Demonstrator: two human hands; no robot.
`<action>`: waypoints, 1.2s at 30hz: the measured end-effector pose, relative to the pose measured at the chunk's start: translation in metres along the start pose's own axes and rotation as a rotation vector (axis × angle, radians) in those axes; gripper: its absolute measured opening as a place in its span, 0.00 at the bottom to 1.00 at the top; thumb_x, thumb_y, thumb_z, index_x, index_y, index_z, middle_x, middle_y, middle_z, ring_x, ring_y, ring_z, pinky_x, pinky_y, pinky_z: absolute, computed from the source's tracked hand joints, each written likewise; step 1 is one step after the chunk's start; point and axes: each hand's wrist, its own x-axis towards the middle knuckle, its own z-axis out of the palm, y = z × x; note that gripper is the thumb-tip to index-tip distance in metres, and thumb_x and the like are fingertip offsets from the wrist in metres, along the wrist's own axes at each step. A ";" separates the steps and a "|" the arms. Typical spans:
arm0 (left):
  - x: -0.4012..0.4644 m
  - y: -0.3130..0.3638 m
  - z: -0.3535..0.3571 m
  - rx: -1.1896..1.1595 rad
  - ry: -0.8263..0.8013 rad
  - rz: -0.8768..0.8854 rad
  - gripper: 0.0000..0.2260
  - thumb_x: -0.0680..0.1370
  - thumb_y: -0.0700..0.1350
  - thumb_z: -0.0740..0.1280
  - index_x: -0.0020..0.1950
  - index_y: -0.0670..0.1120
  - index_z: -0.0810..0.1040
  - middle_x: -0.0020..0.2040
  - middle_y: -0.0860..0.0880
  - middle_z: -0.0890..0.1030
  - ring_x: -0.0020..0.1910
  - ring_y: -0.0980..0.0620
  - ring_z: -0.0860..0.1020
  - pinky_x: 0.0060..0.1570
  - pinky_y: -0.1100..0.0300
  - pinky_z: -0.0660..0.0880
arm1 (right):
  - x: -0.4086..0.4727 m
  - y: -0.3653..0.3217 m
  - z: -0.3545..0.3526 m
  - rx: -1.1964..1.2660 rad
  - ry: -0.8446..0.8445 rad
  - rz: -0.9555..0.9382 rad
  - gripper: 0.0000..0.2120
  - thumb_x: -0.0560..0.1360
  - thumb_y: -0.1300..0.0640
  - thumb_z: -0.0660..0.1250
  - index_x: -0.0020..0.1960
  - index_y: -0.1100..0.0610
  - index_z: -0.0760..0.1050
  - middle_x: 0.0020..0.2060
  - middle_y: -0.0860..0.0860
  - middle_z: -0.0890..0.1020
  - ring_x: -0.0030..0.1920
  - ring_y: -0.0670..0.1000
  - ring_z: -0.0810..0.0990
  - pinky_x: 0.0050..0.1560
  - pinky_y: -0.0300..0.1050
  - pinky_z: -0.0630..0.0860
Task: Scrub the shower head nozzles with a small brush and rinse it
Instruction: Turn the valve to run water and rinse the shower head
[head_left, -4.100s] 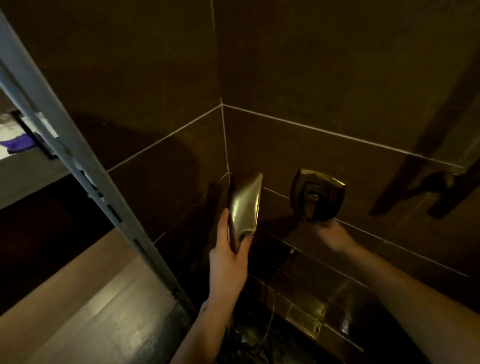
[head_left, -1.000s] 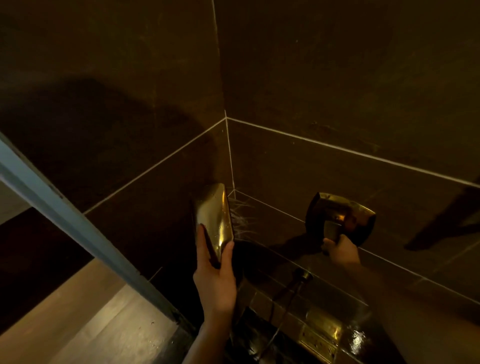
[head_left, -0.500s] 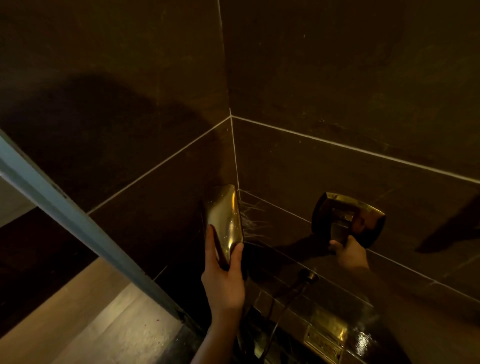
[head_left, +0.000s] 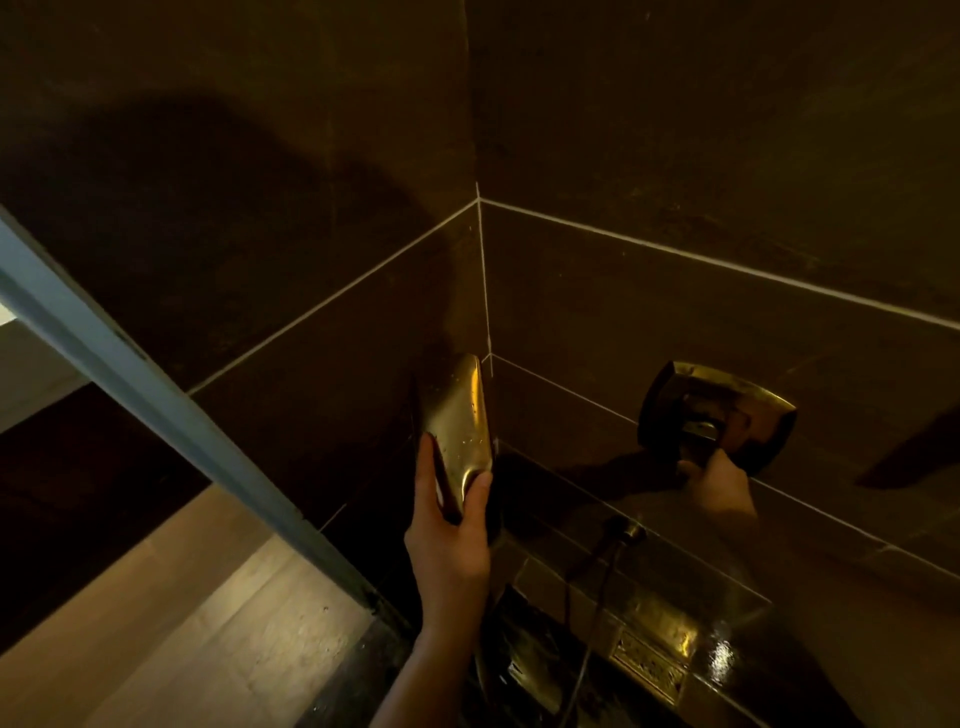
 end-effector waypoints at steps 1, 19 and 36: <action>0.000 -0.002 -0.002 0.000 0.002 0.004 0.34 0.76 0.57 0.70 0.72 0.81 0.54 0.78 0.50 0.68 0.60 0.27 0.79 0.52 0.31 0.80 | -0.001 0.000 0.000 -0.007 0.005 0.000 0.16 0.79 0.67 0.61 0.66 0.64 0.68 0.63 0.62 0.75 0.65 0.60 0.74 0.59 0.55 0.72; -0.101 0.081 0.069 -0.073 -0.658 0.115 0.39 0.85 0.40 0.60 0.78 0.72 0.39 0.57 0.69 0.70 0.42 0.59 0.82 0.44 0.55 0.81 | -0.250 -0.003 -0.108 0.077 -0.494 -0.397 0.15 0.75 0.51 0.71 0.59 0.43 0.72 0.53 0.41 0.81 0.52 0.38 0.79 0.53 0.37 0.76; -0.274 0.209 0.159 0.102 -0.978 0.341 0.42 0.80 0.51 0.69 0.83 0.57 0.43 0.63 0.49 0.79 0.57 0.52 0.81 0.56 0.54 0.80 | -0.330 0.049 -0.325 -0.102 -0.004 -0.196 0.15 0.77 0.54 0.66 0.62 0.52 0.68 0.45 0.54 0.82 0.41 0.52 0.85 0.42 0.51 0.84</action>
